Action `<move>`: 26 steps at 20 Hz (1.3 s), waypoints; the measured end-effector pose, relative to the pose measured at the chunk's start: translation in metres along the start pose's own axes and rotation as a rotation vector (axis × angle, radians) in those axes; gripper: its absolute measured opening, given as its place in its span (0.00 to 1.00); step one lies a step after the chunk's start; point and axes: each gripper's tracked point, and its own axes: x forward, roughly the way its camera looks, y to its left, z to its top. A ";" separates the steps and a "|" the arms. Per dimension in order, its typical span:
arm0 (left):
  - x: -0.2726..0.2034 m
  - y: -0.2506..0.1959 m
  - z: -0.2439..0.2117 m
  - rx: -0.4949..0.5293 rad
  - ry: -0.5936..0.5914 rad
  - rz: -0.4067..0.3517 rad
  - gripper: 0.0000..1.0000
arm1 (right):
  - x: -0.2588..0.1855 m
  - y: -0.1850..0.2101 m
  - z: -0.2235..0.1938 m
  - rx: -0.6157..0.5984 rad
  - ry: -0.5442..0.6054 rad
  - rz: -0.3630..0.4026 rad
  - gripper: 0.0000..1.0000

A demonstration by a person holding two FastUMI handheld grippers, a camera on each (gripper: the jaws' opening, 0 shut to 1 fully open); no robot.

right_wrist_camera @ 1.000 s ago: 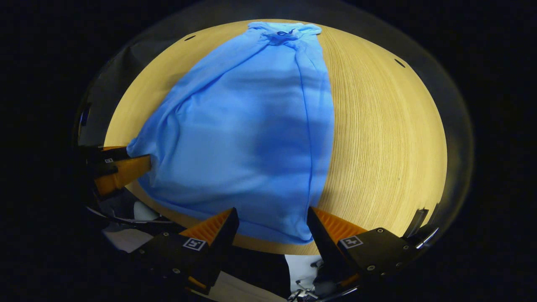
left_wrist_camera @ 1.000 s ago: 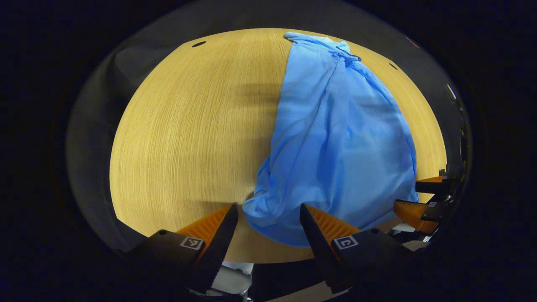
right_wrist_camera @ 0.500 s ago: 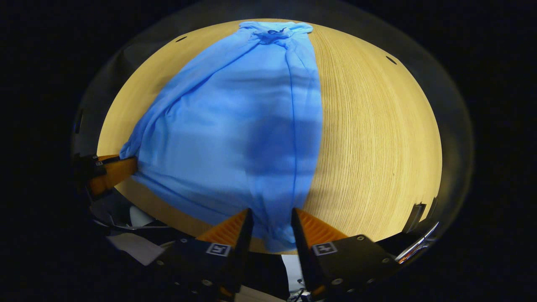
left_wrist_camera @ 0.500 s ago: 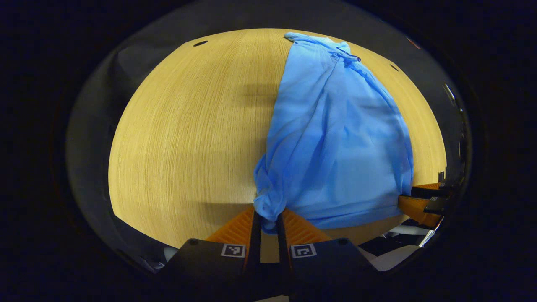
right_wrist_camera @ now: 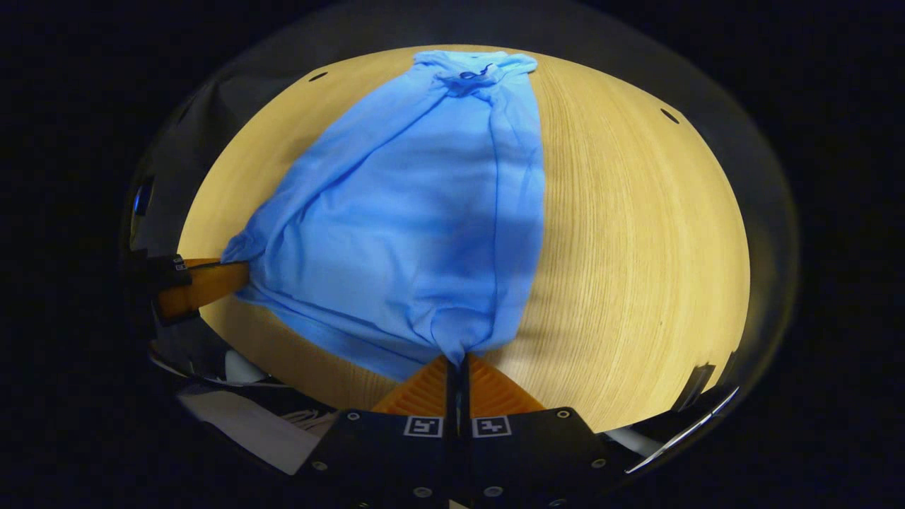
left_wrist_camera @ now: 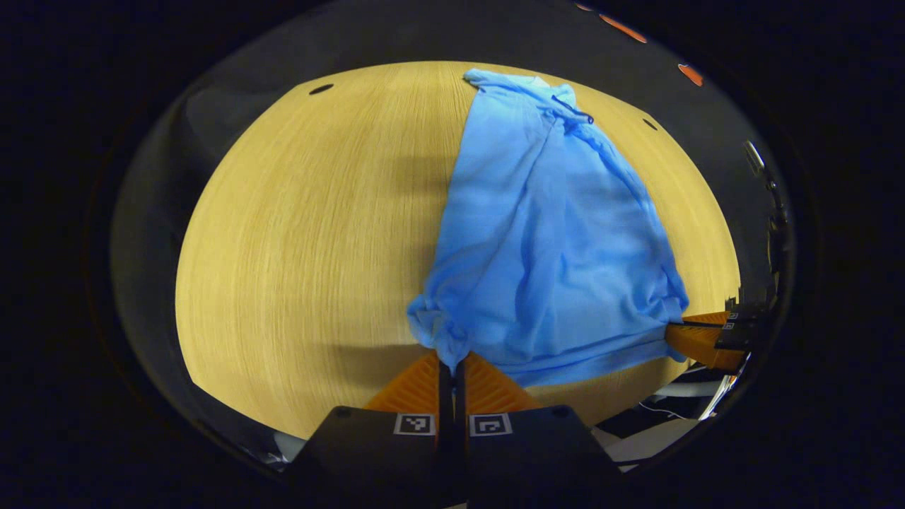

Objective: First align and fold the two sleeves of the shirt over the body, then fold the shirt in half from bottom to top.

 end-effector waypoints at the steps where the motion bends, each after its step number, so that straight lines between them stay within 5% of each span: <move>1: 0.000 0.001 0.017 0.003 -0.025 0.000 0.04 | -0.005 -0.003 0.014 -0.002 -0.029 -0.004 0.01; 14: -0.002 0.012 0.204 0.019 -0.242 -0.007 0.04 | -0.028 -0.052 0.194 0.012 -0.278 -0.069 0.00; 26: 0.040 0.025 0.365 -0.014 -0.342 -0.002 0.04 | -0.011 -0.086 0.346 0.013 -0.381 -0.090 0.01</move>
